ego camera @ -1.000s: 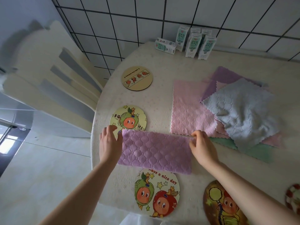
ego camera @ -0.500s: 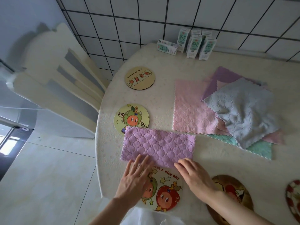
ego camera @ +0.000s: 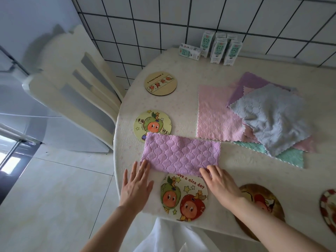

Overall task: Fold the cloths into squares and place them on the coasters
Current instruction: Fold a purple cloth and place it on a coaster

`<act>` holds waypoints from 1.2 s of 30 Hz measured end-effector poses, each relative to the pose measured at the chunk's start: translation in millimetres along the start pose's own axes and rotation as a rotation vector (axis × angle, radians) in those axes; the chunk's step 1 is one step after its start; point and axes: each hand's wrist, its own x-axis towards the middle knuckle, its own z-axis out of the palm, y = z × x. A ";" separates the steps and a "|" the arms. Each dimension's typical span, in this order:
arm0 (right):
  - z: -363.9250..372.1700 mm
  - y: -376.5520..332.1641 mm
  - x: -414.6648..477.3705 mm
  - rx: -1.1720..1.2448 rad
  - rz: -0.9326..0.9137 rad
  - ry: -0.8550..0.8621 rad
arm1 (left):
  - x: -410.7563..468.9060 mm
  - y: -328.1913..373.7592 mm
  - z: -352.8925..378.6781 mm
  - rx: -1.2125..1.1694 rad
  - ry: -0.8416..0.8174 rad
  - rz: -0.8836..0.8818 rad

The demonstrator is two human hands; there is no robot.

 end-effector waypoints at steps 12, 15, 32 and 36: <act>-38.8 -28.5 -26.9 0.259 -0.116 0.218 | -11.3 80.5 -9.6 -0.076 0.051 0.264; -42.8 -35.6 -41.9 0.351 -0.162 0.203 | -14.0 104.0 -3.9 -0.126 0.084 0.297; -30.6 37.5 12.3 0.301 -0.553 -0.106 | -52.8 123.4 20.7 -0.225 0.193 0.230; -33.2 31.0 45.7 0.165 -0.758 -0.172 | -55.8 128.6 12.3 -0.374 0.187 0.148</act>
